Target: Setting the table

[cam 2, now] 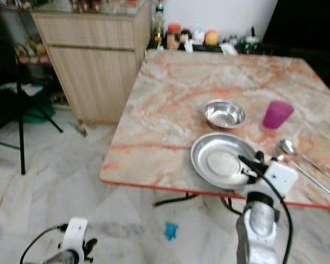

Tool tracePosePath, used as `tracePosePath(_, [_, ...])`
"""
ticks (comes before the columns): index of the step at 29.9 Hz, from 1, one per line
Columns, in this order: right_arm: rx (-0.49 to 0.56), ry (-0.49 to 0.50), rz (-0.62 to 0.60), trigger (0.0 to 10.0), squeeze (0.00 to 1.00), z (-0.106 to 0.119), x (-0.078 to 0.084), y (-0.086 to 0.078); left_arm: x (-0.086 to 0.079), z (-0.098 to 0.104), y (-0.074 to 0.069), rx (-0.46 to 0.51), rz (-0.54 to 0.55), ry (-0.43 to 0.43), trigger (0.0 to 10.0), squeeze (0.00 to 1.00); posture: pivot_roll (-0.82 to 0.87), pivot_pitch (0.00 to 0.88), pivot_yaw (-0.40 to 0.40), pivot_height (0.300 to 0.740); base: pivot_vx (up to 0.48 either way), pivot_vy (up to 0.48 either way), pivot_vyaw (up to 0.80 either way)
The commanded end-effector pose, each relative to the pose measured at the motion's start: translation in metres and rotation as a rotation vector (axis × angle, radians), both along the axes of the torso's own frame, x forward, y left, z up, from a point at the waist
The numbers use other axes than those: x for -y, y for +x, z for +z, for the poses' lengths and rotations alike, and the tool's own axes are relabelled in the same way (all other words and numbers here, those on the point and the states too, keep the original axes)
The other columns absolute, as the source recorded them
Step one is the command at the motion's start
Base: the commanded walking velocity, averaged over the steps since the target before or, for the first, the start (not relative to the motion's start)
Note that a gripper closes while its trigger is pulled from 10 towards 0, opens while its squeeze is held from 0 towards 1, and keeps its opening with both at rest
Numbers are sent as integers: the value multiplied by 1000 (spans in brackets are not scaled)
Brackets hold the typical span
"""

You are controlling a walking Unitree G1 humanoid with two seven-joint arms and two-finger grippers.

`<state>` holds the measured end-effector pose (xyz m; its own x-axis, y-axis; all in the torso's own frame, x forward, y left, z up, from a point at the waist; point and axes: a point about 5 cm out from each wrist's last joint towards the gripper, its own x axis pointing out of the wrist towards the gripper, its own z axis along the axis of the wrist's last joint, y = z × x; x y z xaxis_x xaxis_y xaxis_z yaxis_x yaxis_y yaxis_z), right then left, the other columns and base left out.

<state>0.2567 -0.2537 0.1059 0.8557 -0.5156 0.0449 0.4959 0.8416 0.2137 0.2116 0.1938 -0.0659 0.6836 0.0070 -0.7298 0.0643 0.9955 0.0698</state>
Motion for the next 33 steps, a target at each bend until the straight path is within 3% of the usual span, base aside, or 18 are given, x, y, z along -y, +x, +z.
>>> tracePosePath(1, [5, 63, -36, 10000, 1000, 6, 13, 0, -2, -4, -6, -31, -1, 7, 10000, 0, -51, 0, -20, 740, 0, 0, 0])
tracePosePath(3, [-18, 113, 78, 10000, 1000, 6, 14, 14, -1, -4, -7, -36, -19, 7, 10000, 0, -62, 0, -14, 740, 0, 0, 0])
tracePosePath(4, [-18, 113, 78, 10000, 1000, 6, 14, 14, -1, -4, -7, -36, -19, 7, 10000, 0, -62, 0, -14, 740, 0, 0, 0])
tracePosePath(5, [-55, 128, 119, 10000, 537, 3, 12, 20, 0, -4, -7, -37, -23, 8, 10000, 0, -57, 0, -14, 740, 0, 0, 0])
tracePosePath(6, [-71, 124, 128, 10000, 0, 1, 11, 23, 0, -4, -6, -36, -23, 7, 10000, 0, -51, 0, -17, 740, 0, 0, 0])
tracePosePath(8, [-87, 121, 140, 10000, 0, 0, 11, 26, 1, -4, -5, -34, -24, 6, 10000, 0, -46, 0, -17, 740, 0, 0, 0])
tracePosePath(12, [-214, 137, 213, 10000, 0, -13, 1, 41, 1, -3, -4, -28, -30, 7, 10000, 0, -42, 0, -8, 740, 0, 0, 0])
tracePosePath(22, [-184, 202, 281, 10000, 0, -5, -7, 68, -4, -2, -4, -33, -30, 17, 10000, 0, -25, 0, -7, 740, 0, 0, 0])
tracePosePath(33, [-146, 217, 215, 10000, 0, -2, 5, 65, -6, -3, -6, -40, -37, 23, 10000, 0, -30, 0, -3, 740, 0, 0, 0])
